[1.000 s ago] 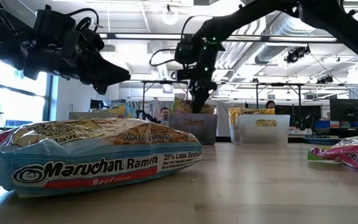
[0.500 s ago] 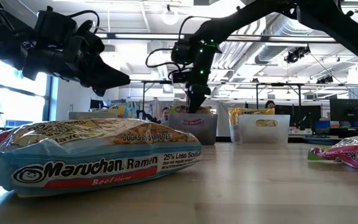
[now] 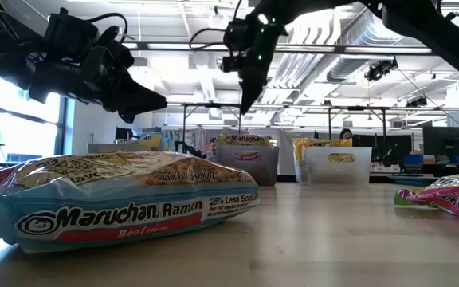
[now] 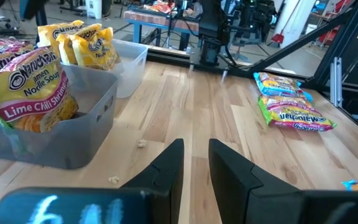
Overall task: Sort Maruchan noodles
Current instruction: Put the blue noodle pack into the gray bin
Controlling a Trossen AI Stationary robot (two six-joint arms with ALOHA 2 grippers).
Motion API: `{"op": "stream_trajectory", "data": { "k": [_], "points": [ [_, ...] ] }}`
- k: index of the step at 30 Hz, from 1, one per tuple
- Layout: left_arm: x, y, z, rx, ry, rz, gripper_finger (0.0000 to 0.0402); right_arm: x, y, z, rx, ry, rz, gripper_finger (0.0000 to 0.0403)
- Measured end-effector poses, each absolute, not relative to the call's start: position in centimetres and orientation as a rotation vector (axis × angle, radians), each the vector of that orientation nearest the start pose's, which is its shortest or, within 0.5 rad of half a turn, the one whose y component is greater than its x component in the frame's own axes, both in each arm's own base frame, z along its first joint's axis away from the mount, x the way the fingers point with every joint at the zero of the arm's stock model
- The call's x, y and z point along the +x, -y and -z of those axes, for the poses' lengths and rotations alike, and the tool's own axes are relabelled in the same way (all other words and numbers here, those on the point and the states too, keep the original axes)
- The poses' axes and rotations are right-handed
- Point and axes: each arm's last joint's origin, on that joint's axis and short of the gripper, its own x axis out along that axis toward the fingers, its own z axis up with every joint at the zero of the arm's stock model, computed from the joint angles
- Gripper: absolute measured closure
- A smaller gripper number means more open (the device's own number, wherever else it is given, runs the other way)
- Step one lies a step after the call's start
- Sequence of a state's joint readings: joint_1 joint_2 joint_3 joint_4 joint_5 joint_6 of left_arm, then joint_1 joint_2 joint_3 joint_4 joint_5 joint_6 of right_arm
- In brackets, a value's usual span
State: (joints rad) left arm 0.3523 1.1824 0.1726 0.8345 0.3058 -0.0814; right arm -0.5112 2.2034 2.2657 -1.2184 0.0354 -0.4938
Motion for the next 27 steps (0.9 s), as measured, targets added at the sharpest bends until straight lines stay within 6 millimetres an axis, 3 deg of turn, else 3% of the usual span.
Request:
{"op": "stream_trajectory", "data": {
  "k": [5,7,11,17,27],
  "points": [
    [18.6,-5.9,-15.5,-0.150,-0.169,-0.054,0.0337,39.4,20.6,-31.2,-0.149,-1.231,0.138,0.0376],
    [18.6,-5.9,-15.5,-0.152,-0.173,-0.054,0.0337,39.4,19.9,-30.8,-0.121,-1.214,0.118,0.0395],
    [18.5,-5.8,-15.2,-0.163,-0.205,-0.054,0.0337,39.9,18.2,-27.9,-0.098,-1.144,0.130,0.0392],
    [18.6,-5.2,-14.7,-0.176,-0.257,-0.026,0.0337,39.5,13.7,-23.1,-0.046,-0.909,0.157,0.0400],
    [18.9,-3.4,-14.3,-0.155,-0.308,0.073,0.0337,33.9,6.1,-21.9,-0.008,-0.372,0.137,0.0402]
  ]
}}
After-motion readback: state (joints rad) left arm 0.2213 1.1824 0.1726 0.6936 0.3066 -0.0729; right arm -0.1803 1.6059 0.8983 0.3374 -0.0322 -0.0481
